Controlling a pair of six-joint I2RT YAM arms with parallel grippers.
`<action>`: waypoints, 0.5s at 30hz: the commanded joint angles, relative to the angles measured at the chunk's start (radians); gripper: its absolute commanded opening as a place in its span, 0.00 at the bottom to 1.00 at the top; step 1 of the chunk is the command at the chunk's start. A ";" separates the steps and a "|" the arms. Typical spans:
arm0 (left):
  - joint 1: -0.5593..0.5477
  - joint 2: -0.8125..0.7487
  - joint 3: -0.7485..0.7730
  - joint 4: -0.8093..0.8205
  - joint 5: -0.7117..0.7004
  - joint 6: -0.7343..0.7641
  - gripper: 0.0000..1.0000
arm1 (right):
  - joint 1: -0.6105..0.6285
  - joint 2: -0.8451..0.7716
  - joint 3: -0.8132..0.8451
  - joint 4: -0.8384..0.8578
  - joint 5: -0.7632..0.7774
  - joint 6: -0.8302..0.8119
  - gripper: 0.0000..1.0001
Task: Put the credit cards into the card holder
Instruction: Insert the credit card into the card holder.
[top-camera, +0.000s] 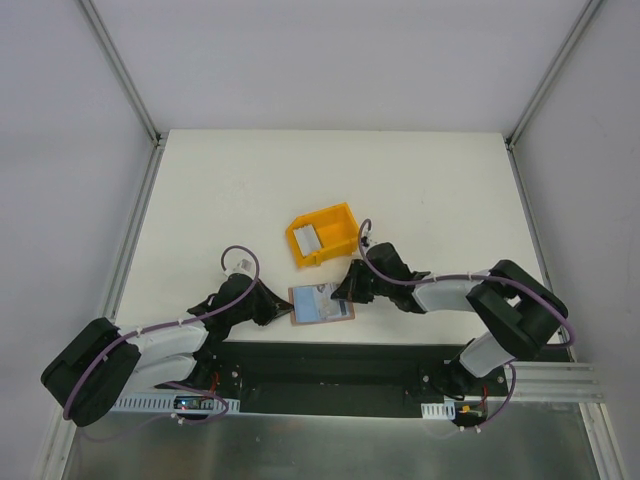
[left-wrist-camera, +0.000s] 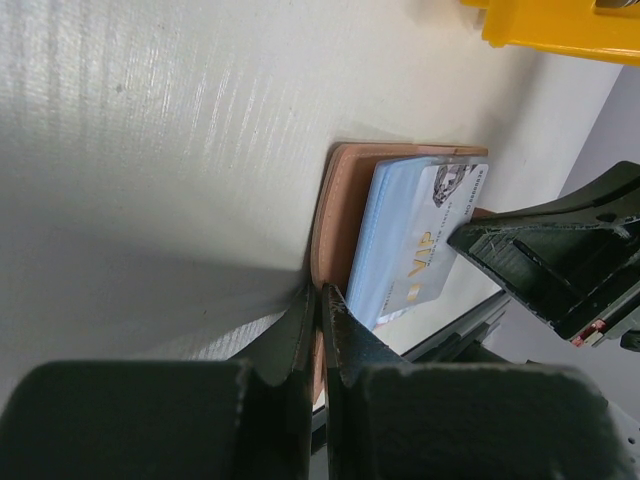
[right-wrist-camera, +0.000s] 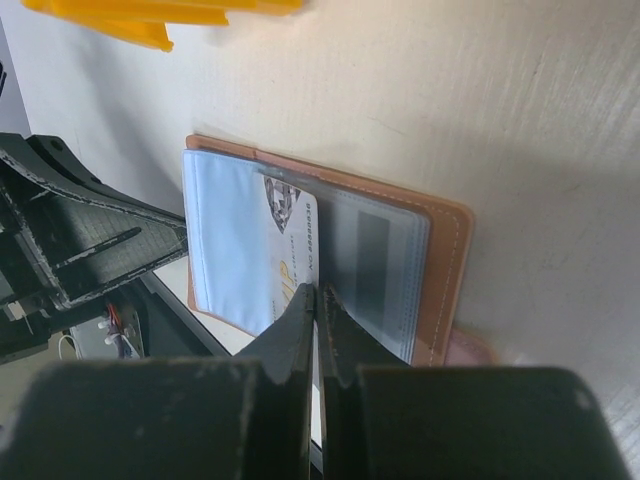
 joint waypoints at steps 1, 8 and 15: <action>-0.008 0.032 -0.007 -0.067 -0.008 0.025 0.00 | 0.031 0.020 0.002 0.021 0.088 0.021 0.00; -0.008 0.043 -0.013 -0.052 -0.005 0.020 0.00 | 0.050 0.017 -0.003 0.024 0.158 0.029 0.00; -0.008 0.018 -0.025 -0.049 -0.017 0.005 0.00 | 0.080 0.031 0.022 0.001 0.152 0.100 0.01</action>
